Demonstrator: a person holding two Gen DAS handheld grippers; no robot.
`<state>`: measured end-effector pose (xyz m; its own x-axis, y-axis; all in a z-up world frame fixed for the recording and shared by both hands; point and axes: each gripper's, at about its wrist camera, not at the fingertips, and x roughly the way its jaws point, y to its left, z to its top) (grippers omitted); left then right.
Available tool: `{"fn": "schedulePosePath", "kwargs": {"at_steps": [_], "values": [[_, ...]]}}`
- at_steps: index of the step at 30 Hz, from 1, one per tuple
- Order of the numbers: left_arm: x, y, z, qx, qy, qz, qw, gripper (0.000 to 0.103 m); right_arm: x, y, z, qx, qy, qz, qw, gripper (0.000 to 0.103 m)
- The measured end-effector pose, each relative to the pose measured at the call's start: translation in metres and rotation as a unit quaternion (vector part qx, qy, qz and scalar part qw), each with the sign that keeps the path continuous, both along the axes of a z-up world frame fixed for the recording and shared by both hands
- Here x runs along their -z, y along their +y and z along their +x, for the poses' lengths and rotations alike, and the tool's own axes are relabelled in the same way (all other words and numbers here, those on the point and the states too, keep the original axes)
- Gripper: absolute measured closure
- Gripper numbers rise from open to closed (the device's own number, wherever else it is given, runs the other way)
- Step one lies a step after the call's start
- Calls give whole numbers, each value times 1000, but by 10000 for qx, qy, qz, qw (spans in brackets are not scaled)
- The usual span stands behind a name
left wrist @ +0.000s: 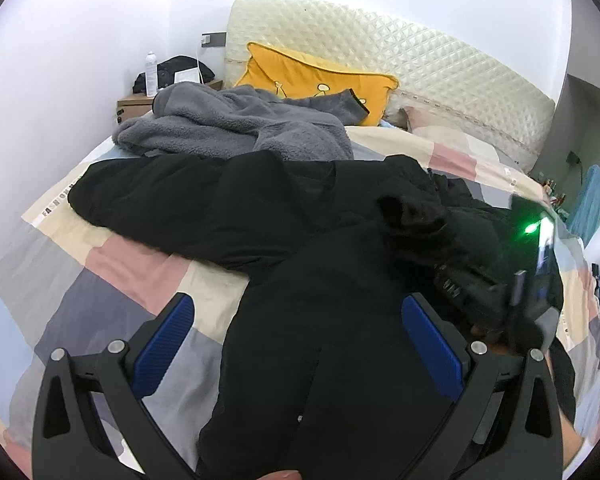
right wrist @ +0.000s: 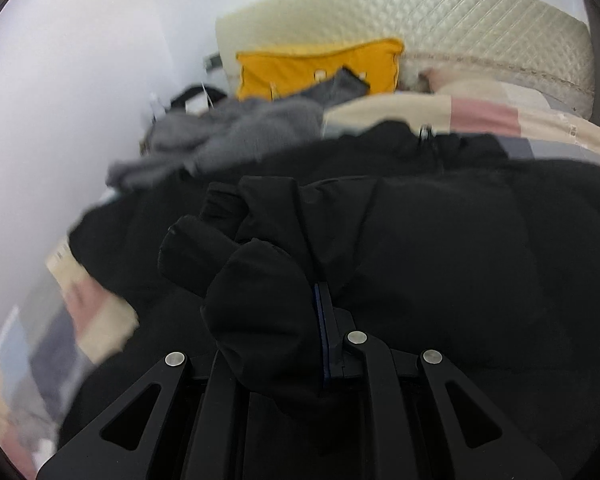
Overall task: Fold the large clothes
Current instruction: 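Lower the sleeve onto the jacket body and open the right gripper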
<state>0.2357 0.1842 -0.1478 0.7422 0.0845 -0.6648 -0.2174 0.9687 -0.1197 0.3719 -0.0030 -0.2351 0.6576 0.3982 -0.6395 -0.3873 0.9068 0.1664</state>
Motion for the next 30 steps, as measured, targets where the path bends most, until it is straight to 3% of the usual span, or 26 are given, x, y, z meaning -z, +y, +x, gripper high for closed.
{"fn": "schedulePosePath", "kwargs": {"at_steps": [3, 7, 13, 15, 18, 19, 24, 30], "values": [[5, 2, 3, -112, 67, 77, 9999, 0, 3, 3, -11, 19, 27, -86, 10000, 92], [10, 6, 7, -132, 152, -111, 9997, 0, 2, 7, -13, -158, -78, -211, 9996, 91], [7, -9, 4, -28, 47, 111, 9999, 0, -21, -1, -19, -309, -190, -130, 9993, 80], [5, -13, 2, 16, -5, 118, 9999, 0, -27, -4, -21, -387, -198, -127, 9990, 72], [1, -14, -1, -51, -111, 173, 9998, 0, -35, -8, -28, -547, -205, -146, 9982, 38], [-1, -13, -3, -60, -155, 147, 9998, 0, -39, -9, -30, -573, -231, -148, 9980, 22], [-3, -13, -4, -7, -220, 38, 9998, 0, -61, -30, -42, -572, -352, 136, 9976, 20], [-1, -28, -3, 221, -225, -45, 9995, 0, -82, -78, -58, -220, -688, 31, 9974, 20]]}}
